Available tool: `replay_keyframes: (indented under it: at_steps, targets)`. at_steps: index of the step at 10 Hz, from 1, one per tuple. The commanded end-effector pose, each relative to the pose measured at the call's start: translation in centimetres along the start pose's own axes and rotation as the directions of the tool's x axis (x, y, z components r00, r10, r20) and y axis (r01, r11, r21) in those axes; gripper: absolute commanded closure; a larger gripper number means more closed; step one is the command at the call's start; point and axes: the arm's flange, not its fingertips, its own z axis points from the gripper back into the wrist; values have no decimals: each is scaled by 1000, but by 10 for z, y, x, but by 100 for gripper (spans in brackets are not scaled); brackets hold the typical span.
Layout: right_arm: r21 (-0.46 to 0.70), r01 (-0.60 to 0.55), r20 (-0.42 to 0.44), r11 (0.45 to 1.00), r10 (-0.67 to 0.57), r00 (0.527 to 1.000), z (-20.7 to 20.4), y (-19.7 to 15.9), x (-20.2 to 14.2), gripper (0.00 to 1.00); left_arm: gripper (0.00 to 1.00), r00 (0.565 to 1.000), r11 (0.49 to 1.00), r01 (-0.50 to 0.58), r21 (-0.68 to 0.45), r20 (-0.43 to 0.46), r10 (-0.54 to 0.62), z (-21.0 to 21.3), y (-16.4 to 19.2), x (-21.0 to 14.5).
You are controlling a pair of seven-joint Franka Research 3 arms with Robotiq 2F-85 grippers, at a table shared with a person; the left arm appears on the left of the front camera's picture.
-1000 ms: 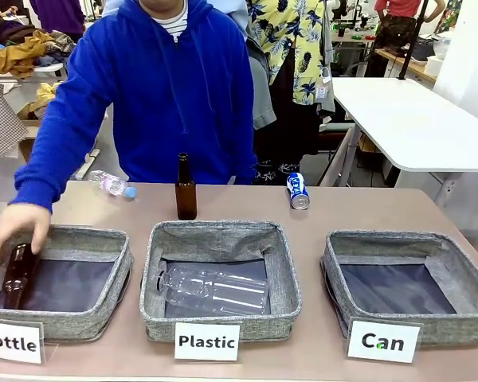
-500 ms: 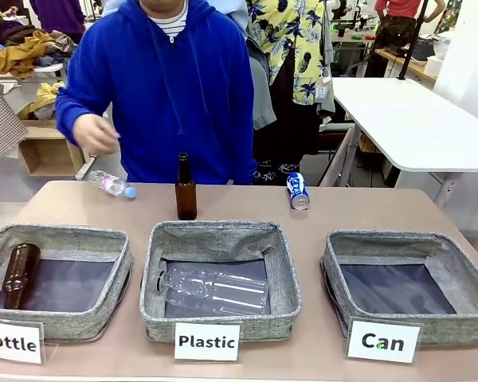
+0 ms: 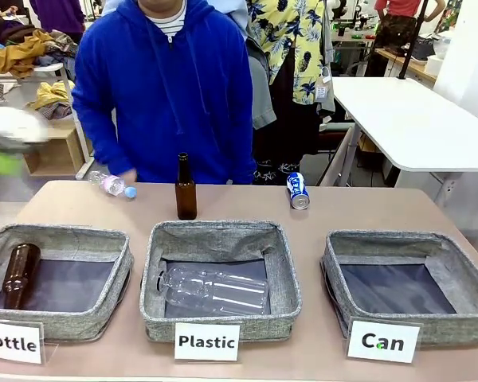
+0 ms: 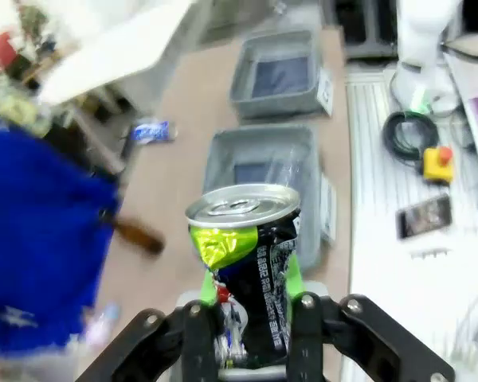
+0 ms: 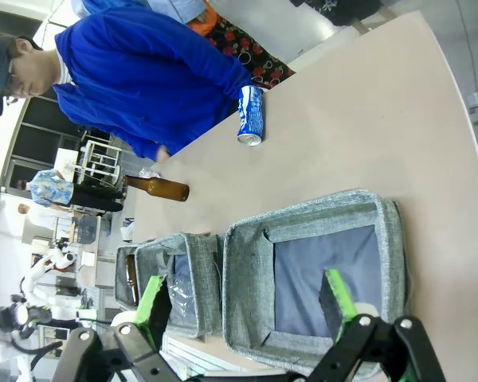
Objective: Sort the can waste into the basket.
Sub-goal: Pick up the can waste from the table and place it in the right Fabric basket.
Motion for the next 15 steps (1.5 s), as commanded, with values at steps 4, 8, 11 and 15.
replay_keyframes:
  at_steps: [4,8,11,15]
  targets:
    - [81,-7,-138,997,18,990,79,-8,-29,0,66,991,990,0,-143,136,20,-241,74,178]
    - [88,16,-91,996,-8,996,137,-55,-50,0,66,993,958,101,-269,94,-78,-424,81,274]
    - [127,75,6,989,-77,997,161,-91,-51,0,66,998,910,52,-412,-18,-66,-559,60,285]
    - [100,40,-55,994,-34,998,150,-65,-58,0,66,987,870,-12,-493,-148,-70,-645,43,272]
